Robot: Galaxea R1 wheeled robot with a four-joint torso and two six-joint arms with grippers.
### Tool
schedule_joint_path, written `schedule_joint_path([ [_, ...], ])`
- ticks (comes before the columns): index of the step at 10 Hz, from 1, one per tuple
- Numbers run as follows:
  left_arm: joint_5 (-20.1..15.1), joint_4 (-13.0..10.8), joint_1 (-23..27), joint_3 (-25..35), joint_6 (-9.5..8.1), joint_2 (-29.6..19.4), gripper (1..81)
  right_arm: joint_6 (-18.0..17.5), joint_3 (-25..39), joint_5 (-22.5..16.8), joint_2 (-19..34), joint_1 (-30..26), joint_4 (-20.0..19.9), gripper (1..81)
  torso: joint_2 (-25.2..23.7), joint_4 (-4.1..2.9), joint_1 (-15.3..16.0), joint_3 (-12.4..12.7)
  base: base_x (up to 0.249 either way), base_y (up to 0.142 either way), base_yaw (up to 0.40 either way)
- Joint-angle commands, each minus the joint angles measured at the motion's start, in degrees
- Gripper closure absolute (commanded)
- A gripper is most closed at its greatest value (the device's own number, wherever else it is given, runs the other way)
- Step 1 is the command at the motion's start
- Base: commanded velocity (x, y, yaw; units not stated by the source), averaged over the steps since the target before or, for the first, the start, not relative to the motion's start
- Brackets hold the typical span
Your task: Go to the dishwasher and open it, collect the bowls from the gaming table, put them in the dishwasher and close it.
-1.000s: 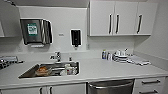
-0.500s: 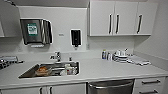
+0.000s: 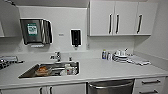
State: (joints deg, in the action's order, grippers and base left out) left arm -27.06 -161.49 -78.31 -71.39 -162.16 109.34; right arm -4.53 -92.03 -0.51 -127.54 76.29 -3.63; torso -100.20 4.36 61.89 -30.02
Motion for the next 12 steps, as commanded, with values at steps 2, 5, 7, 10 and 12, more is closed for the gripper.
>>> schedule_joint_path([
  [2, -3.1, -3.5, 5.1, 4.1, -2.84, -3.0, 1.0, 0.0, 3.7, -2.2, 4.2, -7.8, -4.5, 1.0, 0.0, 0.0, 0.0, 0.0, 0.0, 0.0, 0.0],
  [5, -3.0, -3.5, 5.1, 4.9, -2.84, -1.7, 1.0, 0.0, 9.0, -5.6, 9.3, -15.9, -11.9, 1.0, 0.0, 0.0, 0.0, 0.0, 0.0, 0.0, 0.0],
  [7, -3.0, -3.5, 5.1, 4.9, -2.84, -1.1, 1.0, 0.0, 9.9, -9.6, 11.1, -21.5, -17.2, 1.0, 0.0, 0.0, 0.0, 0.0, 0.0, 0.0, 0.0],
  [10, -3.5, -3.5, 4.9, 6.2, -2.84, -0.5, 1.0, 0.0, 10.0, -12.0, 11.2, -24.5, -20.9, 1.0, 0.0, 0.0, 0.0, 0.0, 0.0, 0.0, 0.0],
  [12, -6.6, -3.5, 4.9, 7.9, -2.84, -0.1, 1.0, 0.0, 10.5, -12.0, 11.9, -26.4, -24.3, 1.0, 0.0, 0.0, 0.0, 0.0, 0.0, 0.0, 0.0],
])
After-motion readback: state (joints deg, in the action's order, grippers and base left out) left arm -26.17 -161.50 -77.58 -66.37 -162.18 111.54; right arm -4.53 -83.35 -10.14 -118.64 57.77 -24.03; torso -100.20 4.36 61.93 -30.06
